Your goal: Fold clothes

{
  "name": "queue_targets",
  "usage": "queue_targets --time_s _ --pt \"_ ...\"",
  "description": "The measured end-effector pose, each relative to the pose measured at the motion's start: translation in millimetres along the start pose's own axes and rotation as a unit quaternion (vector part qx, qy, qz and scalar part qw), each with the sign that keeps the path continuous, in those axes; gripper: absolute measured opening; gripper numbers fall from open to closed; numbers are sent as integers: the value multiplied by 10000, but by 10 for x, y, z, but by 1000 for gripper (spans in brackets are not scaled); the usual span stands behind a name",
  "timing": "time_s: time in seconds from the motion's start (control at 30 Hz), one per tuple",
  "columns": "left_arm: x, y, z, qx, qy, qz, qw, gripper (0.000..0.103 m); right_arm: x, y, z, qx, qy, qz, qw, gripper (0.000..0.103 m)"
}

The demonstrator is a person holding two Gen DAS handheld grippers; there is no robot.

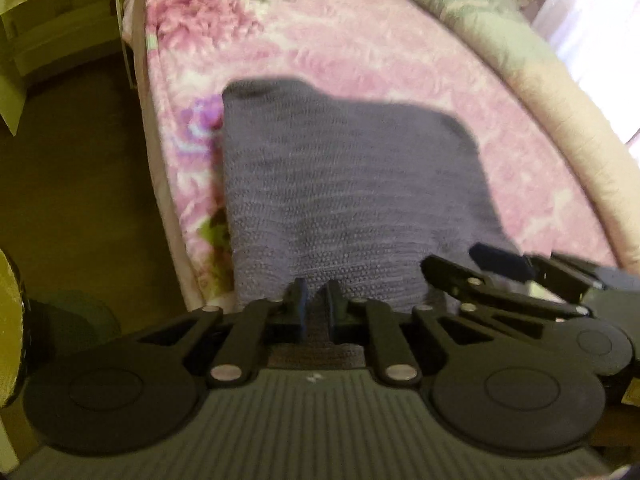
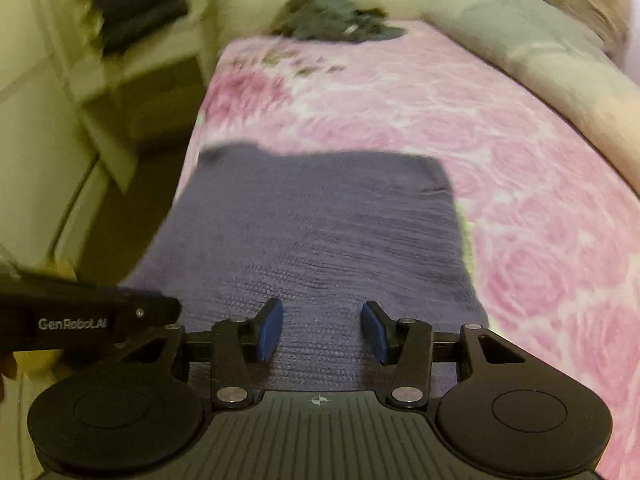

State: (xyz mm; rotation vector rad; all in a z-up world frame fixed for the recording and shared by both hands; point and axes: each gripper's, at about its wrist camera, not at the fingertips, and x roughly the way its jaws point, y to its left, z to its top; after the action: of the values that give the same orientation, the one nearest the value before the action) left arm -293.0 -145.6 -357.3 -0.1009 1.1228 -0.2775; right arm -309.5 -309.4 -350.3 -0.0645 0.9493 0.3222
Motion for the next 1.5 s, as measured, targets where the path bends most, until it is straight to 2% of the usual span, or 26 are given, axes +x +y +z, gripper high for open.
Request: queue_targets --time_s 0.2,0.4,0.5,0.57,0.67,0.73,0.83,0.93,1.03,1.17,1.27,1.4,1.5 --pt "180 33 57 -49 216 43 9997 11 288 63 56 -343 524 -61 9980 48" --pt "200 126 187 -355 415 -116 9984 10 388 10 106 -293 565 -38 9980 48" --pt "23 142 276 -567 399 -254 9973 9 215 -129 169 98 443 147 9989 49" --pt "-113 108 336 -551 213 -263 9979 8 72 -238 210 405 334 267 9983 49" --pt "-178 41 439 -473 40 -430 9979 8 -80 -347 244 659 286 105 9974 49" --pt "-104 -32 495 -318 80 -473 9983 8 -76 -401 241 782 279 30 9965 49" --pt "113 -119 457 -42 257 -243 9994 12 24 -391 239 687 321 82 9971 49" --pt "270 -47 405 -265 329 -227 9988 12 191 -314 255 399 575 18 9975 49" --pt "360 -44 405 -232 333 -171 9990 12 352 -287 274 384 777 -72 9962 49" --pt "432 -56 426 -269 332 -51 9991 12 496 -221 252 278 817 -276 9959 49" --pt "425 -118 477 -221 417 96 9988 12 511 -244 261 313 845 -243 9956 50" --pt "225 -245 611 -242 617 373 9971 12 332 -437 348 911 765 32 9929 50" --pt "-26 -402 613 -58 683 1010 9925 14 3 -559 306 1457 644 -3 9872 50"
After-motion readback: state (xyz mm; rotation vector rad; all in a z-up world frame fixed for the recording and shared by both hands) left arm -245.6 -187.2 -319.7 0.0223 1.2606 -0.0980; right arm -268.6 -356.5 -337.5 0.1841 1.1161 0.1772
